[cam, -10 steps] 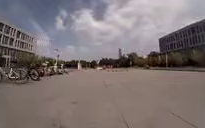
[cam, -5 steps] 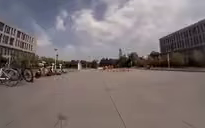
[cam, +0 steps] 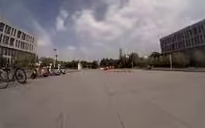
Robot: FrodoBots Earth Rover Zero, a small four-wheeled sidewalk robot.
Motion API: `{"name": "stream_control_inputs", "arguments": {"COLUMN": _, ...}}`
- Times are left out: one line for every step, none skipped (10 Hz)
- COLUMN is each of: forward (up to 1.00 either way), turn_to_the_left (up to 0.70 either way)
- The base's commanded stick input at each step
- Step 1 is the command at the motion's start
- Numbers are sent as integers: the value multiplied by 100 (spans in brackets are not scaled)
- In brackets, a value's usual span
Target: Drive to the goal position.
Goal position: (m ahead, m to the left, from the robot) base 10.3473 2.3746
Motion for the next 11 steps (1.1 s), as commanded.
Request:
{"name": "stream_control_inputs", "arguments": {"forward": 100, "turn_to_the_left": 2}}
{"name": "stream_control_inputs", "arguments": {"forward": 100, "turn_to_the_left": 3}}
{"name": "stream_control_inputs", "arguments": {"forward": 100, "turn_to_the_left": 1}}
{"name": "stream_control_inputs", "arguments": {"forward": 100, "turn_to_the_left": 0}}
{"name": "stream_control_inputs", "arguments": {"forward": 100, "turn_to_the_left": 0}}
{"name": "stream_control_inputs", "arguments": {"forward": 100, "turn_to_the_left": 0}}
{"name": "stream_control_inputs", "arguments": {"forward": 100, "turn_to_the_left": 0}}
{"name": "stream_control_inputs", "arguments": {"forward": 100, "turn_to_the_left": 0}}
{"name": "stream_control_inputs", "arguments": {"forward": 100, "turn_to_the_left": 0}}
{"name": "stream_control_inputs", "arguments": {"forward": 100, "turn_to_the_left": 0}}
{"name": "stream_control_inputs", "arguments": {"forward": 100, "turn_to_the_left": 0}}
